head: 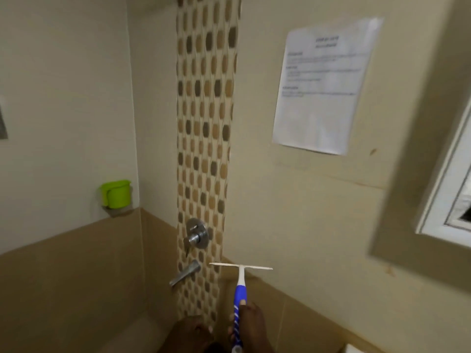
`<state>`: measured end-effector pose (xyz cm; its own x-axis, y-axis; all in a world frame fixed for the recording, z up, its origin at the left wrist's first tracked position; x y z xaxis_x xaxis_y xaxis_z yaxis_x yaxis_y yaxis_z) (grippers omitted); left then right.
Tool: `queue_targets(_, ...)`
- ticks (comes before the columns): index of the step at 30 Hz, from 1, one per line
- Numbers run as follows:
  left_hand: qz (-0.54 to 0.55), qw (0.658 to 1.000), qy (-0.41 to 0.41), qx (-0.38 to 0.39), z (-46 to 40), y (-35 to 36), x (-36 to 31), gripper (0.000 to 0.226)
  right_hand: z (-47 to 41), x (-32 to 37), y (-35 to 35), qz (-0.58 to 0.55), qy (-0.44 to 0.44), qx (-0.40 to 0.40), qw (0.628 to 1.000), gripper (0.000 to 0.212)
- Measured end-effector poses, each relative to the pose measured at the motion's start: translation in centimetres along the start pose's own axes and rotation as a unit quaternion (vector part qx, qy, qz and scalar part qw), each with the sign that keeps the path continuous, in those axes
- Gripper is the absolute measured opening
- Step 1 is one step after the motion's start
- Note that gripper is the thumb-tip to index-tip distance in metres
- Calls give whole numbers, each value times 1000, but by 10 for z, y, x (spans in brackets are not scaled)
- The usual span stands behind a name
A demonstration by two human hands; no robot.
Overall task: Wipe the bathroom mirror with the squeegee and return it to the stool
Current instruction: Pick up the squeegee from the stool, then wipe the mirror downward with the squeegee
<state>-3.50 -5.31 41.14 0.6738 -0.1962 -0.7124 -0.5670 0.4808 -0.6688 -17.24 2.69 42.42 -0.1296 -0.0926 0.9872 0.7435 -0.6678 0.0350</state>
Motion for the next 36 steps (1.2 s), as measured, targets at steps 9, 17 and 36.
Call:
queue_targets(9,13,989,137,-51,39,-66,-117,42,43,138,-27,-13,-142,35,989,22)
queue_targets(17,17,975,203,-92,94,-86,-236,24,98,241,-92,-20,-232,54,971,22)
queue_targets(36,25,896,417,-149,216,-84,-458,22,194,402,-243,-44,-425,12,904,18)
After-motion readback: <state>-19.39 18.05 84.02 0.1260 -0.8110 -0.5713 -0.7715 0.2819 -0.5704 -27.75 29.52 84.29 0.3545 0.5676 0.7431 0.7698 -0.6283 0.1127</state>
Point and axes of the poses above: each hand's wrist, its own z-axis away from the middle knuckle, its own y-axis out of the palm, x = y × z, the point moved 7 cm from there along -z, towards the middle knuckle, and after that the axes turned 9 degrees about -y, right-handed, at the moved point
